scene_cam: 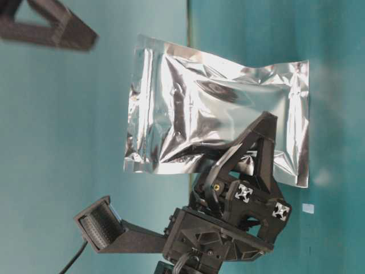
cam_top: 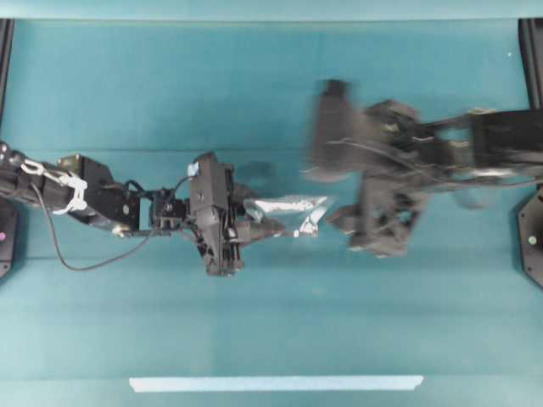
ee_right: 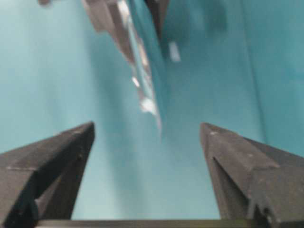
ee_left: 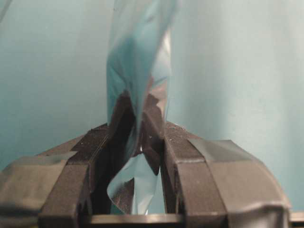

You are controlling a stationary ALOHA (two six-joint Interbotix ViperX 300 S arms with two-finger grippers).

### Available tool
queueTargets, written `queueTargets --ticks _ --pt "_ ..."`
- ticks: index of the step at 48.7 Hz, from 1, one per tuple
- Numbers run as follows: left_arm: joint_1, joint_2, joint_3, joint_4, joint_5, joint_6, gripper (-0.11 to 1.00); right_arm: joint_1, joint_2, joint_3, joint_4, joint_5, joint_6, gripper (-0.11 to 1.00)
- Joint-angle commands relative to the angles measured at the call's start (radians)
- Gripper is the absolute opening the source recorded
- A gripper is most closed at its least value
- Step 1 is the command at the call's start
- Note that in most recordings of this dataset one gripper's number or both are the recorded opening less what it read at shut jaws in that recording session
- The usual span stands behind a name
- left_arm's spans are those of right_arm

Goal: Hand over the silver zip bag and make it stand upright.
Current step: 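Withdraw the right gripper to the right, left gripper holding the bag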

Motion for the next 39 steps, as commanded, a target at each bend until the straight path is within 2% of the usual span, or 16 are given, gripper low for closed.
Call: queueTargets --ticks 1,7,13,22,39 --pt "0.002 -0.009 -0.003 0.002 -0.011 0.002 0.27 0.005 -0.112 0.089 -0.002 -0.138 0.031 0.89" --pt "0.002 -0.009 -0.002 0.002 -0.011 0.002 0.27 0.005 -0.222 0.202 -0.003 -0.291 0.04 0.88" --pt "0.003 -0.011 -0.003 0.002 -0.011 0.002 0.27 0.005 -0.301 0.291 -0.002 -0.367 0.043 0.88" --pt "0.005 -0.009 0.0 0.002 -0.011 0.003 0.27 0.008 -0.357 0.354 0.002 -0.357 0.043 0.88" --pt "0.003 -0.009 0.0 0.002 -0.011 0.003 0.27 0.014 -0.368 0.393 0.0 -0.365 0.041 0.88"
